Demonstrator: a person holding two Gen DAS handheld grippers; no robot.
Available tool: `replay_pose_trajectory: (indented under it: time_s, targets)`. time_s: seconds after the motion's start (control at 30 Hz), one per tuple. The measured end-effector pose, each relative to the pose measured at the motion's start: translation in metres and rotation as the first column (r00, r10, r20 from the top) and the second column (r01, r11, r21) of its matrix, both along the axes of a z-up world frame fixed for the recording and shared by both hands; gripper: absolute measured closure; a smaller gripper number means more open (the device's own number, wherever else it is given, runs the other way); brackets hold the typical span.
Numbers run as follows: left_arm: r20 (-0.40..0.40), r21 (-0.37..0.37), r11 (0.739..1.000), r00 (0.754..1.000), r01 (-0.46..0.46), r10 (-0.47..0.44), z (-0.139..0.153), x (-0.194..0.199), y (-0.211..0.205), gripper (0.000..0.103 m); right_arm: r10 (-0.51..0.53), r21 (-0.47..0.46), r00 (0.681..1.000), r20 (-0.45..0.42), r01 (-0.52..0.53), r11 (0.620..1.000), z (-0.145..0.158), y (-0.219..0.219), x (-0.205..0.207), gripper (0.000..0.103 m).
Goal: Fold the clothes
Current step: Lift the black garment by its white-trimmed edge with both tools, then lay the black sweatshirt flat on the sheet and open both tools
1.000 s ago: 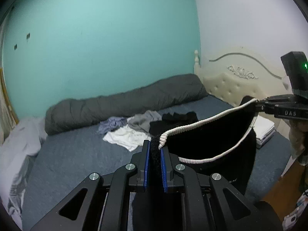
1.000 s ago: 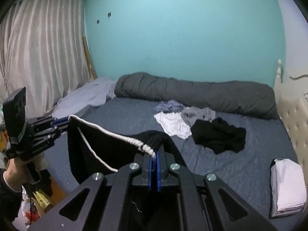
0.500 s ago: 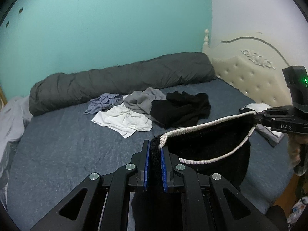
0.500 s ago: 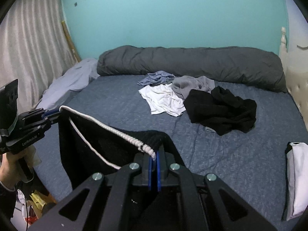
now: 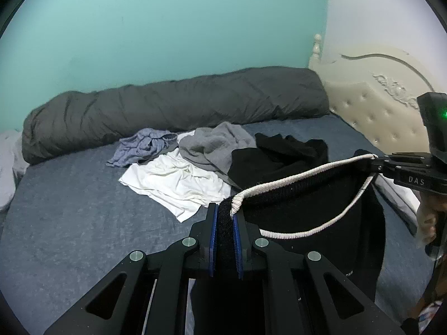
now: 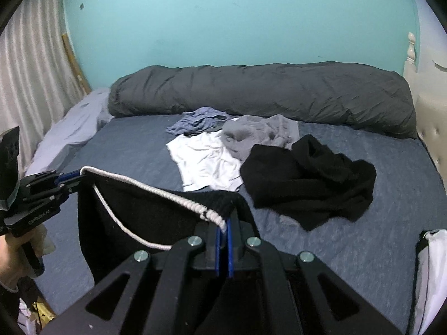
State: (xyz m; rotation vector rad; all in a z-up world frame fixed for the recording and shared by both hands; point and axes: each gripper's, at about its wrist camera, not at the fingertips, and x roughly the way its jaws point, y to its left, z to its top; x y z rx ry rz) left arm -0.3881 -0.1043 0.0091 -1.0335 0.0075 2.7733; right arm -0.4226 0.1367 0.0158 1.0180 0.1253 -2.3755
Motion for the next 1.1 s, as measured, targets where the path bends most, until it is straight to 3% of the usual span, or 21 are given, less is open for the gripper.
replay_pose_trajectory:
  time_s: [0.17,0.37,0.57,0.73,0.93,1.0,1.1]
  targets:
    - [0.096,-0.002,1.000,0.995,0.000,0.000,-0.058,-0.040,0.000,0.092,-0.023,0.054,0.997,0.074,0.019,0.998,-0.058,-0.015,-0.045,0.100]
    - [0.206,0.059,0.998,0.978,-0.025,0.013,-0.140,-0.075,-0.014,0.092,-0.046,0.097,0.985,0.167,0.030,0.995,-0.140,-0.027,-0.084,0.100]
    - [0.261,0.083,0.996,0.965,-0.034,0.011,-0.200,-0.095,-0.020,0.092,-0.059,0.111,0.975,0.214,0.036,0.993,-0.199,-0.036,-0.106,0.100]
    - [0.267,0.080,0.996,0.964,-0.036,0.013,-0.220,-0.113,-0.023,0.092,-0.073,0.119,0.968,0.241,0.046,0.992,-0.223,-0.041,-0.127,0.100]
    - [0.318,0.210,0.974,0.948,-0.083,0.012,-0.237,-0.133,-0.037,0.090,-0.059,0.124,0.969,0.240,0.029,0.992,-0.224,-0.042,-0.132,0.096]
    - [0.302,0.223,0.972,0.953,-0.074,0.004,-0.232,-0.131,-0.038,0.086,-0.046,0.126,0.972,0.230,0.017,0.992,-0.220,-0.040,-0.130,0.091]
    - [0.268,0.240,0.968,0.963,-0.069,0.003,-0.218,-0.121,-0.044,0.066,-0.027,0.129,0.977,0.214,-0.001,0.992,-0.214,-0.038,-0.126,0.084]
